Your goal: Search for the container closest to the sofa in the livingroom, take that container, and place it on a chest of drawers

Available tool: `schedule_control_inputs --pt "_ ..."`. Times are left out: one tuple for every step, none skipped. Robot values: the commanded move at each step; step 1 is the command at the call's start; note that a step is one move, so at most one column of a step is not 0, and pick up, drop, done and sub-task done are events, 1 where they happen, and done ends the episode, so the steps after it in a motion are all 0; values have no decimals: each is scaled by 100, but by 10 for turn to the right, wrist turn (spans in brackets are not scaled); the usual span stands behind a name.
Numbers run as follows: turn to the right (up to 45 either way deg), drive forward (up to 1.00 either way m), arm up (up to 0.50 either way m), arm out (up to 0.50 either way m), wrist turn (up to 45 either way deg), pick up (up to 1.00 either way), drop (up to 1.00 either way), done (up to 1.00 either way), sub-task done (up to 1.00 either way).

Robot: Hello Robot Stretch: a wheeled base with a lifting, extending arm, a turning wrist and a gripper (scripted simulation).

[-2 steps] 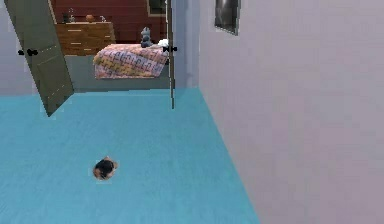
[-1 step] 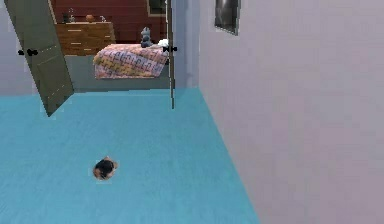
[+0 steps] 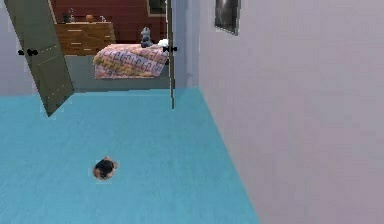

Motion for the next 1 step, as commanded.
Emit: schedule_control_inputs --pt "0 0 0 0 0 0 0 100 0"
